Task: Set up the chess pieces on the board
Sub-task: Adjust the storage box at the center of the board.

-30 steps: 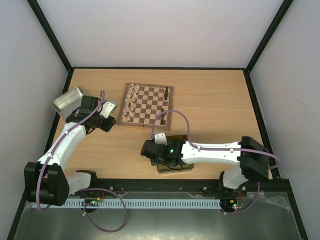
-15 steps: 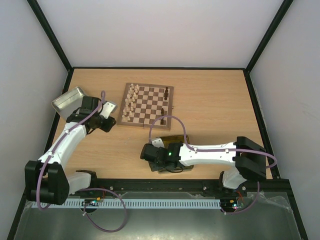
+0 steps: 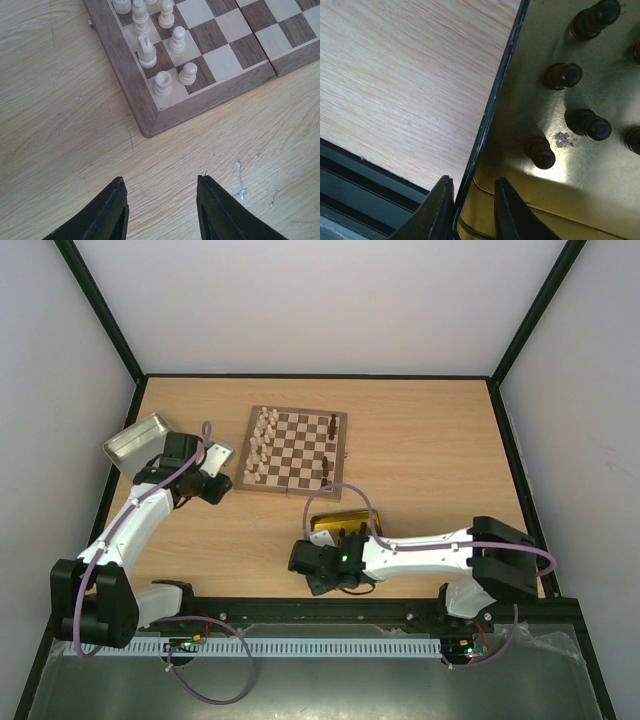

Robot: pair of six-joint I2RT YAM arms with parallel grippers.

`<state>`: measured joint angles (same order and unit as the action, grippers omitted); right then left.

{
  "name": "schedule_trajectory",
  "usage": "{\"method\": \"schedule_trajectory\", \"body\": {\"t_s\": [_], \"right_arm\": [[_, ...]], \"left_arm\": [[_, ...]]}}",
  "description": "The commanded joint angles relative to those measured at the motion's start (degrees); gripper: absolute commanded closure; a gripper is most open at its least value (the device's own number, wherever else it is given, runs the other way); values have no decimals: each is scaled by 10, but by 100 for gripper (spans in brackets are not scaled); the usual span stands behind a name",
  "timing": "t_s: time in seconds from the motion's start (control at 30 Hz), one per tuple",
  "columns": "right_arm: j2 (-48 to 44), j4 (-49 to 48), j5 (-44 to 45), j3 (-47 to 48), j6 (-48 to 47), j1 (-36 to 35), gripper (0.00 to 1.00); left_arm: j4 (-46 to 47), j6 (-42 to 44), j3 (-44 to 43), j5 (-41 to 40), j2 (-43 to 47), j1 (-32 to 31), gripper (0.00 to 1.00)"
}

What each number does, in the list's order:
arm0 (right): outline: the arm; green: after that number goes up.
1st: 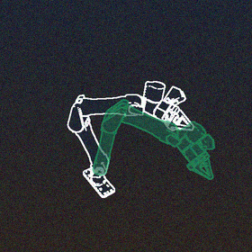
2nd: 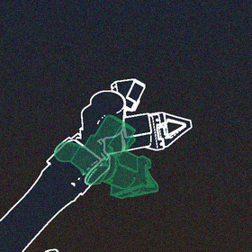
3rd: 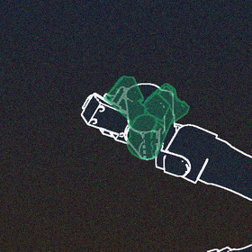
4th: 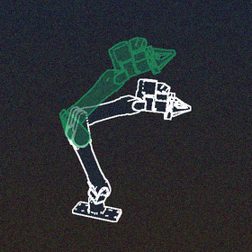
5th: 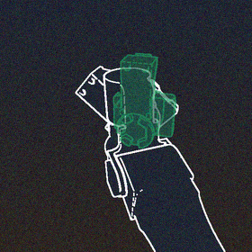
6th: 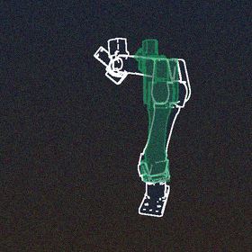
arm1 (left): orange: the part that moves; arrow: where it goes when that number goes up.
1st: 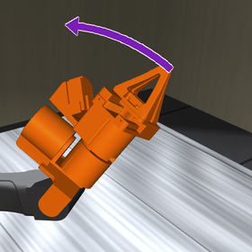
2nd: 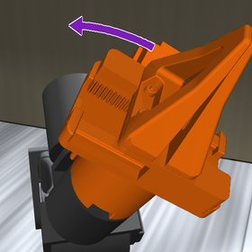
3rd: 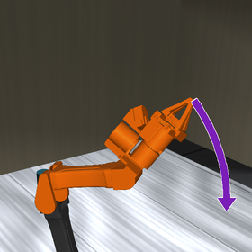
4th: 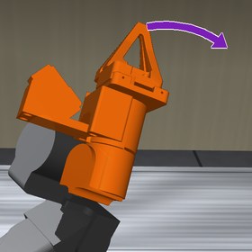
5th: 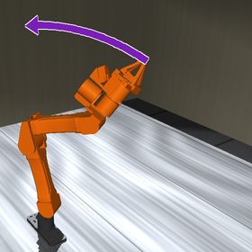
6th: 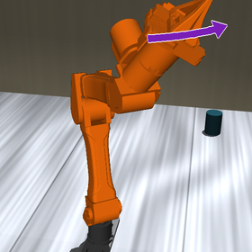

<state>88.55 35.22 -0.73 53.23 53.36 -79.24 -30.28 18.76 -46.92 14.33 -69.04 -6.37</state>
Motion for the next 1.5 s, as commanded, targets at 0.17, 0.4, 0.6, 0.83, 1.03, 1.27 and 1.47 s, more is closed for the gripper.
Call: {"method": "schedule_trajectory", "body": {"t_s": [0.17, 0.4, 0.6, 0.83, 1.03, 1.27, 1.47], "right_arm": [[-97, 81, 5, -49, 50, -10, 82], [-165, 146, 4, -87, 83, -11, 85], [-195, 181, 31, -91, 112, -10, 83], [-198, 193, 93, -79, 140, -10, 77], [-248, 174, 149, -105, 154, 72, 86], [-244, 129, 166, -99, 77, 207, 97], [-191, 59, 146, -97, 13, 274, 98]], "left_arm": [[3, -7, 5, -3, -9, -2, 59], [3, -7, 5, -2, -14, -3, 59], [4, -7, 5, -2, -18, -6, 58], [5, -7, 5, -2, -16, -6, 58], [4, -7, 5, 0, -16, -8, 57], [3, -7, 4, 1, -11, -12, 57], [3, -7, 5, 1, -9, -12, 57]]}}
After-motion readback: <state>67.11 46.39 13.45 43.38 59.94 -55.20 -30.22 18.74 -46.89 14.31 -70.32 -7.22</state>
